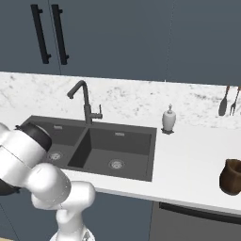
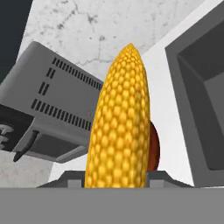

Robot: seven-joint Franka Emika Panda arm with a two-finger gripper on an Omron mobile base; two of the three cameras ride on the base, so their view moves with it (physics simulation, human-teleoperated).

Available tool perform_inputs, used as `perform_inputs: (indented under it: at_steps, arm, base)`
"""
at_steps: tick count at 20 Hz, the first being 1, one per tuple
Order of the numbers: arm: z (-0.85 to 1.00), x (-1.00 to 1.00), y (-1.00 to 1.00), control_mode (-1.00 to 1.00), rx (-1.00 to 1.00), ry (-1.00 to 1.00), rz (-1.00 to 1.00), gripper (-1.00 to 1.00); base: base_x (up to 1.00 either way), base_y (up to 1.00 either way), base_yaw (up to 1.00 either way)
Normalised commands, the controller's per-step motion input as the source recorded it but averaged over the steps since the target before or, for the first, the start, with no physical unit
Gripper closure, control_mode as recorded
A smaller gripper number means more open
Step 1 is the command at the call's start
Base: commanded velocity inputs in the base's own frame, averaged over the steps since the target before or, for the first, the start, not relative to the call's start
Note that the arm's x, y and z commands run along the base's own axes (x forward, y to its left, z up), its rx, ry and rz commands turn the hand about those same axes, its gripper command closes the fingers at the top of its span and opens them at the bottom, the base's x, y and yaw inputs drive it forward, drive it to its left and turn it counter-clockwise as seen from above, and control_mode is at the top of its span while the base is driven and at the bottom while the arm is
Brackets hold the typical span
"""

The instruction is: Pick the corn from the sink and place it in the bowl. Then pick the bowl and place it in the microwave. Then close the microwave door and press the start button.

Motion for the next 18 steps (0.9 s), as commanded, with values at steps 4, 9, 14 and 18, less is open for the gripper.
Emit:
perform_inputs:
  at_steps: [4, 9, 14, 18]
  arm:
    - [0.92, -0.31, 0.28, -1.00, 0.00, 0.17, 0.04, 1.00]
    - [0.24, -0.17, 0.44, -1.00, -0.07, 0.21, 0.00, 1.00]
    - [-0.27, -0.02, 0.38, -1.00, -0.09, 0.00, -0.02, 1.00]
    - [-0.42, 0.00, 0.54, -1.00, -0.05, 0.02, 0.00, 1.00]
  base:
    - [0.00, 0.00, 0.00]
    - [0.00, 0.00, 0.00]
    - [0.00, 0.00, 0.00]
    - [0.00, 0.00, 0.00]
